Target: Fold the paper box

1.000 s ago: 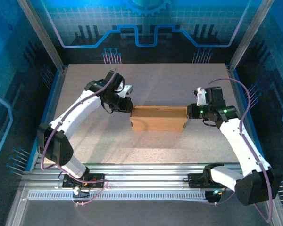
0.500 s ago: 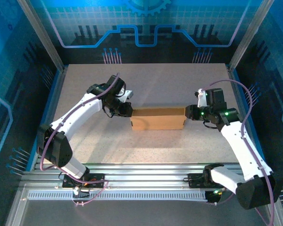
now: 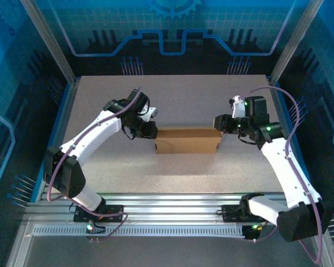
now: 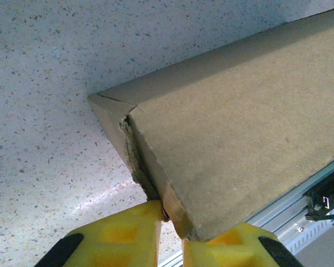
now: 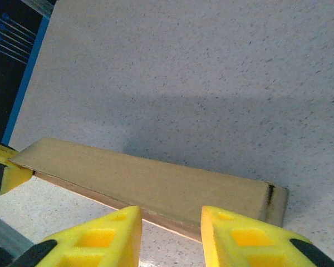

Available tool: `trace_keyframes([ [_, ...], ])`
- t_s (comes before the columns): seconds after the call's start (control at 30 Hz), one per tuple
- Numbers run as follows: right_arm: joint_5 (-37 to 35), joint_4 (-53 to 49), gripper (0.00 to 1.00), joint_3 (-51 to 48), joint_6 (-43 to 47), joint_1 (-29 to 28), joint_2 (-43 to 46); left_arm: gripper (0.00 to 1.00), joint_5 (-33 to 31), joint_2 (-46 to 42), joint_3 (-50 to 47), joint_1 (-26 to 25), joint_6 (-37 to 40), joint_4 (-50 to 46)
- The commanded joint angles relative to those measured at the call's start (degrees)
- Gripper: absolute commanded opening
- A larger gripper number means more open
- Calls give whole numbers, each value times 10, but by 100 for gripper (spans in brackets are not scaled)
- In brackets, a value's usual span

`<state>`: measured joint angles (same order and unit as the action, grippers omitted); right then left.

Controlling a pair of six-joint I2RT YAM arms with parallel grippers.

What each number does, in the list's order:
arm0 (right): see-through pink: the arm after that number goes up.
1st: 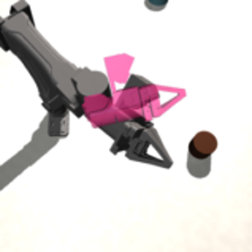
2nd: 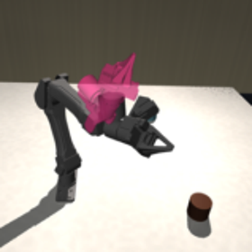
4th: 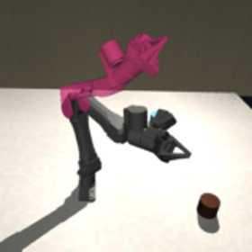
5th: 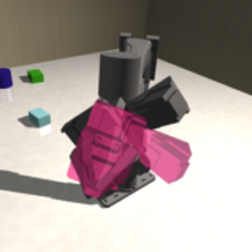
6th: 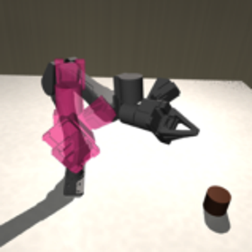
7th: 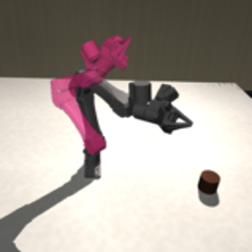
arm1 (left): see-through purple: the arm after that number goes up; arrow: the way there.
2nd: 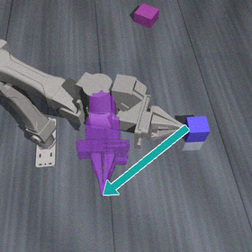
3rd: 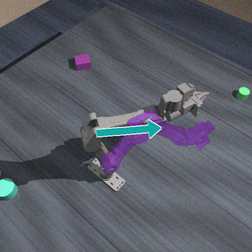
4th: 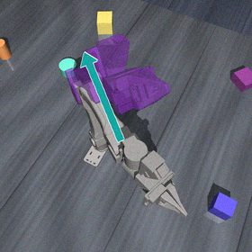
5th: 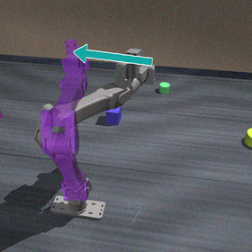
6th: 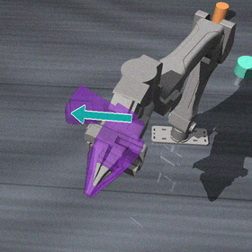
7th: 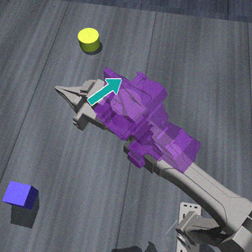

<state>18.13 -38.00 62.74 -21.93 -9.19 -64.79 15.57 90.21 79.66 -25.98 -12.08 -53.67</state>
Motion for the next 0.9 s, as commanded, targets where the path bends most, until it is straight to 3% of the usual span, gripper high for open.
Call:
trace_keyframes([
  [0.0,41,15,35,10,-15,5,-23,20,-17,1,-4,-5,-7,-9],
  [0.5,36,26,35,-31,-18,2,-26,29,-11,-1,-6,-6,-14,-1],
  [0.87,38,37,35,-48,-21,1,-26,55,-1,-41,-11,-5,-10,-14],
])
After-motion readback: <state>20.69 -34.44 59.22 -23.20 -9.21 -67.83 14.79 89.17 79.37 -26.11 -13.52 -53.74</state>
